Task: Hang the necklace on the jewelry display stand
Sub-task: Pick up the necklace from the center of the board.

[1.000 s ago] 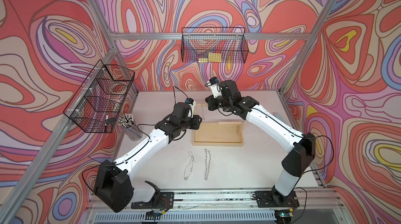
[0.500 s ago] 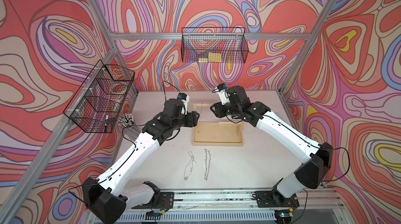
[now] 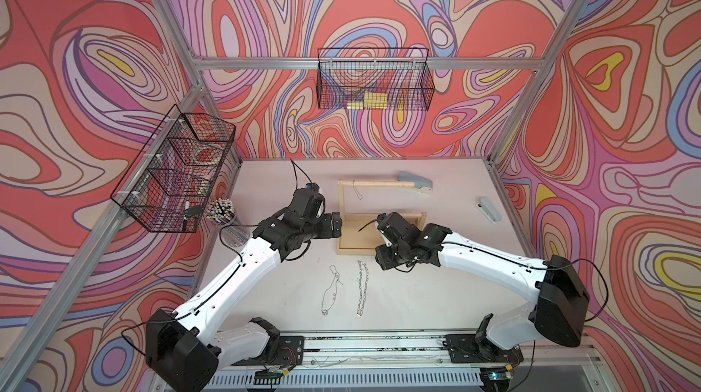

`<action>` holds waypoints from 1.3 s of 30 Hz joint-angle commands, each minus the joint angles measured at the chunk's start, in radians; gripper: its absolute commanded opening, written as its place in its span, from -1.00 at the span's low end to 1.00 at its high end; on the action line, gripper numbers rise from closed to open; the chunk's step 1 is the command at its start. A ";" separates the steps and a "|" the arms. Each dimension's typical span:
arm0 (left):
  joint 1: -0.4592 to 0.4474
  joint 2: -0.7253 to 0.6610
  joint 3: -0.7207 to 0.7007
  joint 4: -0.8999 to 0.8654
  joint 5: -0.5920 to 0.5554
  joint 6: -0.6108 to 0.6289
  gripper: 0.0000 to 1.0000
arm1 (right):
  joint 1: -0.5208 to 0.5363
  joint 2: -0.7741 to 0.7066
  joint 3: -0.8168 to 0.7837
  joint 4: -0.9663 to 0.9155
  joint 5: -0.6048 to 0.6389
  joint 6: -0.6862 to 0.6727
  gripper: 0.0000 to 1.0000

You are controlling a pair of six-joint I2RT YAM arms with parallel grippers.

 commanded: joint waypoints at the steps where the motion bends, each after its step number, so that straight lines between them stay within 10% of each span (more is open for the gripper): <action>1: 0.005 -0.039 -0.006 -0.049 -0.054 -0.021 0.87 | 0.022 0.037 -0.008 0.074 -0.004 0.090 0.05; 39: 0.053 -0.154 -0.037 -0.082 -0.035 -0.006 0.83 | 0.068 0.404 0.071 0.146 0.002 0.105 -0.27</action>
